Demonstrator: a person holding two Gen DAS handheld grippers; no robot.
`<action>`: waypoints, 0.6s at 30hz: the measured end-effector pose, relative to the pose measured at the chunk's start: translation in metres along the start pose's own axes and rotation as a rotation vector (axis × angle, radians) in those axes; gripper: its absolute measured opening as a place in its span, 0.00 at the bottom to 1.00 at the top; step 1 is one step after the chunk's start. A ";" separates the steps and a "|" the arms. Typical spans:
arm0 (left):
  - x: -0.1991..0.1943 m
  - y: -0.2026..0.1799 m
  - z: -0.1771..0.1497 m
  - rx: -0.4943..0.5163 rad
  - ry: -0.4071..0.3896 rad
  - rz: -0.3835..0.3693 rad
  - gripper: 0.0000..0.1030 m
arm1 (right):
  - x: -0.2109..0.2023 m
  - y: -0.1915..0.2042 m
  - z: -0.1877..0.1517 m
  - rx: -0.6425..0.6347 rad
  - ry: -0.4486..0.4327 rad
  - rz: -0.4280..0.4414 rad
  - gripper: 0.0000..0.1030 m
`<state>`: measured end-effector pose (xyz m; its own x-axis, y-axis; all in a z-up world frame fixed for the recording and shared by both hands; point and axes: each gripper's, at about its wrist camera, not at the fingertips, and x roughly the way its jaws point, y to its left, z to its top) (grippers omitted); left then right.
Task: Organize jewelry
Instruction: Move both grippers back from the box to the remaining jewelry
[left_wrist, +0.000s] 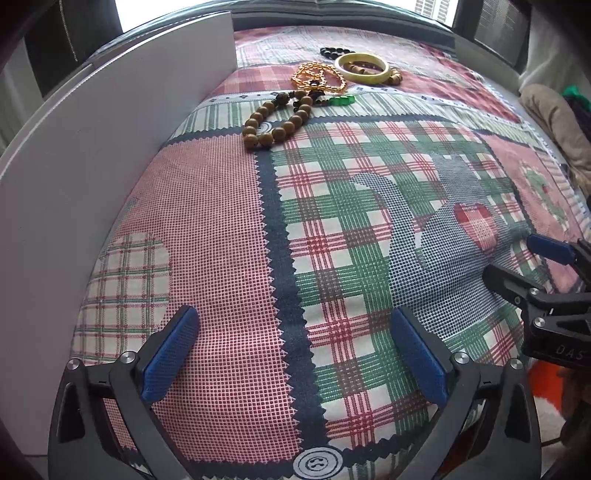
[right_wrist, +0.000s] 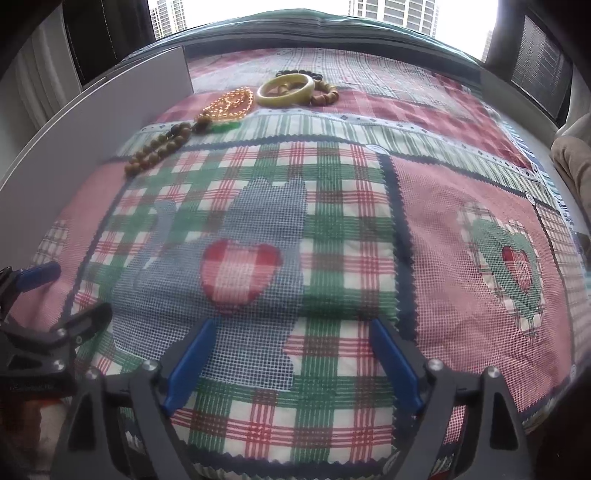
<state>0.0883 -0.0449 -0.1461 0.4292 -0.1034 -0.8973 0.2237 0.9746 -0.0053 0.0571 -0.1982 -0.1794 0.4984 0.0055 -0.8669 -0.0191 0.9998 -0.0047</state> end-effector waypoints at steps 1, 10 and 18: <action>0.000 0.000 0.000 0.003 0.002 -0.001 1.00 | 0.001 0.001 0.000 -0.007 0.004 -0.006 0.87; 0.001 -0.001 0.001 0.020 0.007 -0.009 1.00 | 0.003 0.002 0.001 -0.010 0.007 -0.001 0.96; -0.008 0.010 0.019 -0.025 0.027 -0.096 0.99 | 0.003 0.002 0.001 -0.030 0.004 0.014 0.97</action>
<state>0.1040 -0.0379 -0.1305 0.3826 -0.1916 -0.9038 0.2406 0.9652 -0.1028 0.0590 -0.1962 -0.1817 0.4943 0.0197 -0.8691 -0.0526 0.9986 -0.0073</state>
